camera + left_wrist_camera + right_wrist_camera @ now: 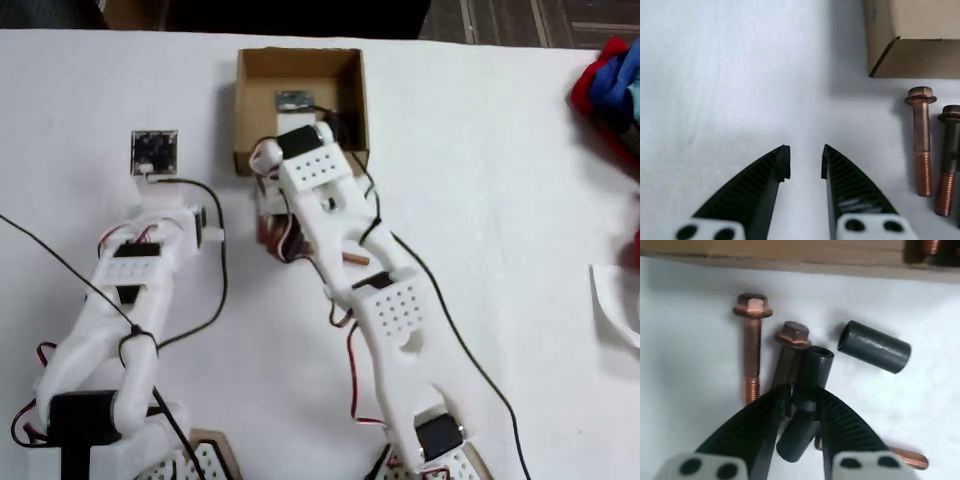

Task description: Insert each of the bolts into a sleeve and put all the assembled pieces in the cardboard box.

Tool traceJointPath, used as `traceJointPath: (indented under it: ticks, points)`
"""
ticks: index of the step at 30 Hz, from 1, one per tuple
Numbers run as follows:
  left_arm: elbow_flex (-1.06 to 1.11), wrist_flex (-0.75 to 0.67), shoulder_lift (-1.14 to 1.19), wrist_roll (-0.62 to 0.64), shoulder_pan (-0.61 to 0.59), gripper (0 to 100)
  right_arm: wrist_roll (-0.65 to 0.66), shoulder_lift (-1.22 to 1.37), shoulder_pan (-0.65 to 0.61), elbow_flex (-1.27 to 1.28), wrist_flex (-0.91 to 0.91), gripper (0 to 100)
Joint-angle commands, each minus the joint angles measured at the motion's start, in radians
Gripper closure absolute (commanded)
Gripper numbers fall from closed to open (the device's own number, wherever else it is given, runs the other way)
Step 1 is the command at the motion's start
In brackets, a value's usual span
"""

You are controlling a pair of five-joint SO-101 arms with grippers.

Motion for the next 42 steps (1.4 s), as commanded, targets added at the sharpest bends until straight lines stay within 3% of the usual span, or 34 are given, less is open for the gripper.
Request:
traceJointPath:
  ticks: [1,14,21,29,38,42]
  points:
    - [-0.007,-0.018,-0.046,0.008,-0.006,87,-0.005,0.031,0.030,-0.009,-0.013,91.9]
    - [-0.007,-0.018,-0.046,0.008,-0.006,87,0.000,0.036,0.054,-0.009,-0.013,91.8]
    - [-0.007,-0.018,-0.046,0.008,-0.006,87,0.006,0.039,0.068,-0.009,-0.102,91.8]
    - [-0.007,-0.018,-0.046,0.008,-0.006,87,0.193,0.041,0.062,-0.009,-0.166,91.6]
    - [-0.007,-0.018,-0.046,0.008,-0.006,87,0.195,0.041,0.062,-0.002,-0.166,92.3]
    - [-0.007,-0.018,-0.046,0.008,-0.006,87,0.195,0.039,0.064,-0.008,-0.159,97.2]
